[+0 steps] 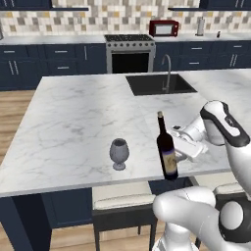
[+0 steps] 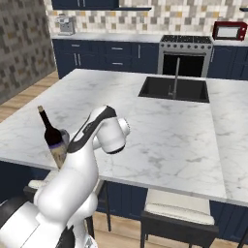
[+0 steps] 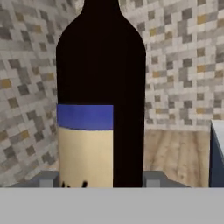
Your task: There is a wine glass and glass cup on the dining counter. Place the wine bottle next to the wine glass and the juice bottle next to the glass cup.
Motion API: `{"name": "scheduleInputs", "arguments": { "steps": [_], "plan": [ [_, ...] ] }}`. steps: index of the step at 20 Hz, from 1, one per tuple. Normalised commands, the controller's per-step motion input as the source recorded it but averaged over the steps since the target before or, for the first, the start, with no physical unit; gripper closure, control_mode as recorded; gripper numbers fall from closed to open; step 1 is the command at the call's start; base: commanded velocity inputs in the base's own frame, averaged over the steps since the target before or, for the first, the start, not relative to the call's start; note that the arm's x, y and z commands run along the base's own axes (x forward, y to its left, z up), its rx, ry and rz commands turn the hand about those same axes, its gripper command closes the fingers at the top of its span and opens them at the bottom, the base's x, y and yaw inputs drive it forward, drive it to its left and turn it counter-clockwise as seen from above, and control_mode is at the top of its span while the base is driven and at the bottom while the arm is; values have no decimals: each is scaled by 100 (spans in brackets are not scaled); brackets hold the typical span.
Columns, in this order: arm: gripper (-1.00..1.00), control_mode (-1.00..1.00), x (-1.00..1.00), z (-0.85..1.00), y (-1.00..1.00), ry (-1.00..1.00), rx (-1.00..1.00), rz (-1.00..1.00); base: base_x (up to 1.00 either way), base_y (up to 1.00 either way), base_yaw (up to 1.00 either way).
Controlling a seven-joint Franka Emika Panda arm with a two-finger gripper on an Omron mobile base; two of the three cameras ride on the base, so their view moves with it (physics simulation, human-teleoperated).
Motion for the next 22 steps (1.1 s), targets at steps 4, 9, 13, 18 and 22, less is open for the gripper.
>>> {"name": "scheduleInputs", "arguments": {
  "steps": [4,9,13,18,22],
  "plan": [
    [100,-100,21,-5,-9,-36,0,0,0,0,0],
    [100,-100,35,-5,0,-27,7,-1,0,0,0],
    [100,-100,42,-2,-1,-14,26,-2,0,0,0],
    [100,-100,39,-10,0,-5,23,-3,0,0,0],
    [100,-100,41,-11,0,0,3,-4,0,0,0]
  ]
}}
